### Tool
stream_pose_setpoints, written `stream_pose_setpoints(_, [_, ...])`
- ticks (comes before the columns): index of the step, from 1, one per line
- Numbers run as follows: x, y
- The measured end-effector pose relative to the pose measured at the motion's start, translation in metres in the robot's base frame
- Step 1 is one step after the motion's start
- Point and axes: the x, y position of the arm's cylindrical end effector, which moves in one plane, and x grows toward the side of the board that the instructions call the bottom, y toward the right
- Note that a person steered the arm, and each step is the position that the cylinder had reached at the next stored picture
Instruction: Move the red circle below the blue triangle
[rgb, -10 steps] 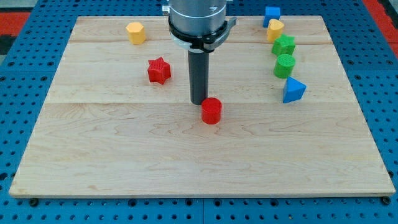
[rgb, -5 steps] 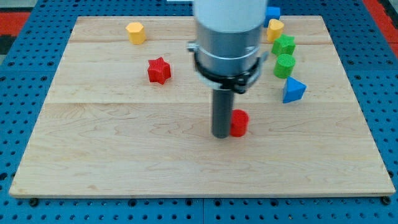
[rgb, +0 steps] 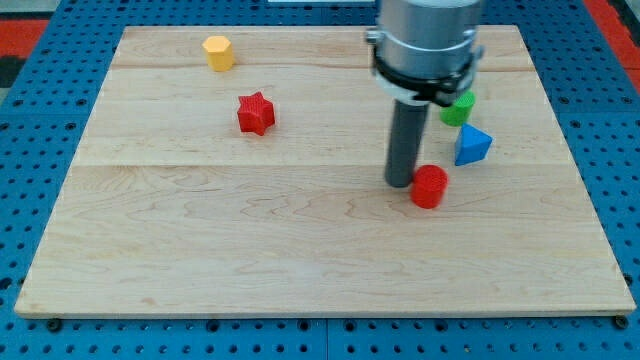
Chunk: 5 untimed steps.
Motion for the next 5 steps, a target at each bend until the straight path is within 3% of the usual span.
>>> stream_pose_setpoints(2, [0.016,0.040])
stream_pose_setpoints(3, [0.019,0.018])
stream_pose_setpoints(4, [-0.014,-0.010])
stream_pose_setpoints(5, [-0.087,-0.025])
